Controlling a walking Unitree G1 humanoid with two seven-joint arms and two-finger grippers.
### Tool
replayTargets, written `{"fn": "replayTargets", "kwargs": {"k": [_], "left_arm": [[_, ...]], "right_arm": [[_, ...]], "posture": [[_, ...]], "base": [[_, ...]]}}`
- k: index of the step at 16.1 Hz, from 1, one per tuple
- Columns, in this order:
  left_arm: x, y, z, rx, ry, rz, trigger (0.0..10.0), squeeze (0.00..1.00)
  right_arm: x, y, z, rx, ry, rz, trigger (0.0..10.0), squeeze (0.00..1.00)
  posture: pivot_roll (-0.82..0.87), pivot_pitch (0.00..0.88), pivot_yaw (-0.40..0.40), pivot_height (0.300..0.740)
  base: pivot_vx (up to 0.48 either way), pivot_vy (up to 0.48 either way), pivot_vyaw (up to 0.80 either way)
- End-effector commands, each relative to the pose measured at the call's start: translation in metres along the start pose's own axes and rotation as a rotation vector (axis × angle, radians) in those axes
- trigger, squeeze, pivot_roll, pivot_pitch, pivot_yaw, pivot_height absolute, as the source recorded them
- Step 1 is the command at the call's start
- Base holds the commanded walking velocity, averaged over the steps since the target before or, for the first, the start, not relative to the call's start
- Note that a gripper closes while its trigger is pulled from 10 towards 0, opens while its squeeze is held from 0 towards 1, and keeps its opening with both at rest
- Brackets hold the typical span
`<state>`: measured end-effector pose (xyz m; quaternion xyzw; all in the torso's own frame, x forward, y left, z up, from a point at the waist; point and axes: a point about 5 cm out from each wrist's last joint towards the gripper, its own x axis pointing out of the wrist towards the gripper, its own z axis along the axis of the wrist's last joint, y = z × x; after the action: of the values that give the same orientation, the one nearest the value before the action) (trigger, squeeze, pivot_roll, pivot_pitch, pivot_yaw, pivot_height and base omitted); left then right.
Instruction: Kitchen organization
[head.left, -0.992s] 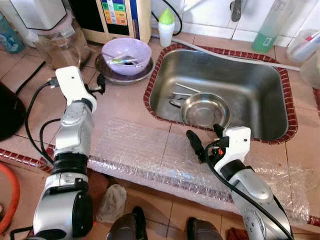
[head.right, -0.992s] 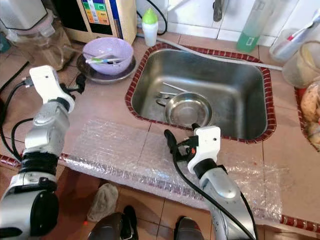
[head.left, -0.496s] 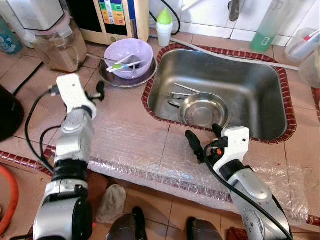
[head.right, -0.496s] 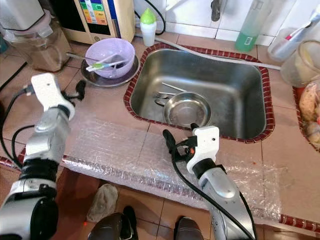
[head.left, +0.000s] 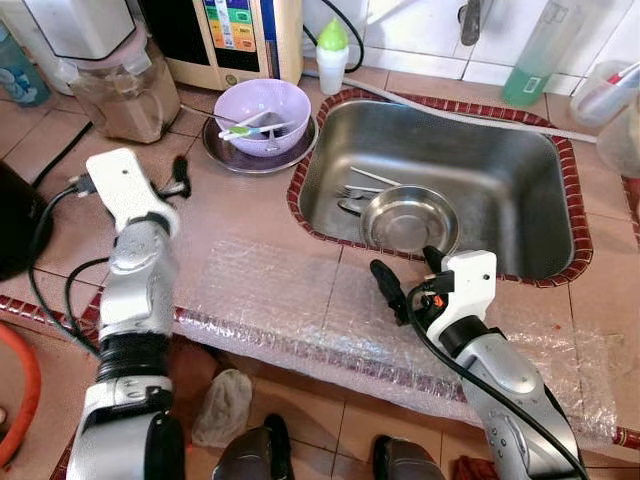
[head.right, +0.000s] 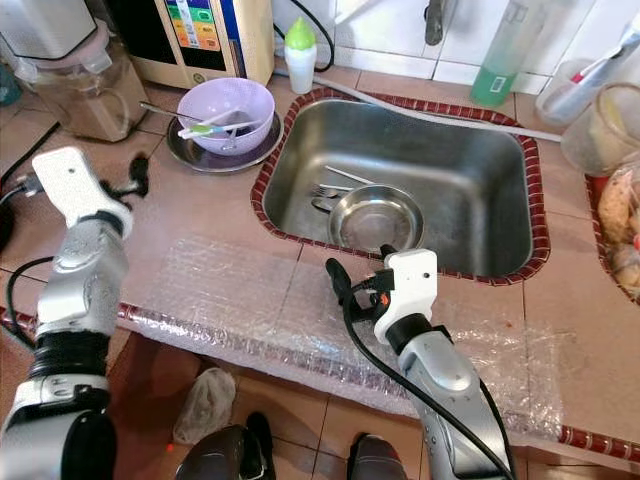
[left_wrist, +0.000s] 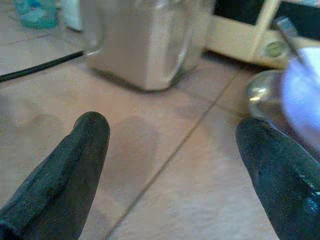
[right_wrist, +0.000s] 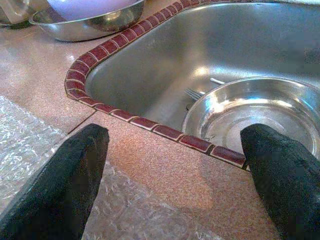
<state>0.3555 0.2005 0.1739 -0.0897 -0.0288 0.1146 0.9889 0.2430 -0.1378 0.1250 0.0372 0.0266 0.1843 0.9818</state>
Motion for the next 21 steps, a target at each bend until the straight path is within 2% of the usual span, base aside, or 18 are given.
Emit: {"fn": "replayTargets", "kwargs": {"k": [1,8,14,17,21], "left_arm": [[0.001,-0.008,0.011,-0.011,-0.038,-0.030,10.0,0.00],[0.005,-0.025,-0.002,-0.016,0.036,-0.087,10.0,0.00],[0.018,-0.048,-0.005,-0.023,0.082,-0.153,10.0,0.00],[0.019,-0.052,-0.016,-0.003,0.150,-0.159,10.0,0.00],[0.024,-0.047,-0.026,0.024,0.229,-0.133,10.0,0.00]], "right_arm": [[-0.001,0.004,-0.013,0.016,0.062,0.013,10.0,0.00],[-0.004,0.008,-0.010,0.015,0.048,0.034,10.0,0.00],[-0.010,0.012,-0.011,-0.006,0.058,0.047,10.0,0.00],[-0.010,0.012,-0.011,-0.008,0.059,0.047,10.0,0.00],[-0.011,0.014,-0.012,-0.012,0.064,0.051,10.0,0.00]], "posture": [[-0.18,0.184,0.064,0.740],[-0.19,0.194,0.078,0.740],[-0.22,0.200,0.095,0.740],[-0.22,0.203,0.097,0.740],[-0.22,0.202,0.099,0.740]], "base": [[0.000,0.000,0.00],[0.000,0.000,0.00],[0.000,0.000,0.00],[0.000,0.000,0.00],[0.000,0.000,0.00]]}}
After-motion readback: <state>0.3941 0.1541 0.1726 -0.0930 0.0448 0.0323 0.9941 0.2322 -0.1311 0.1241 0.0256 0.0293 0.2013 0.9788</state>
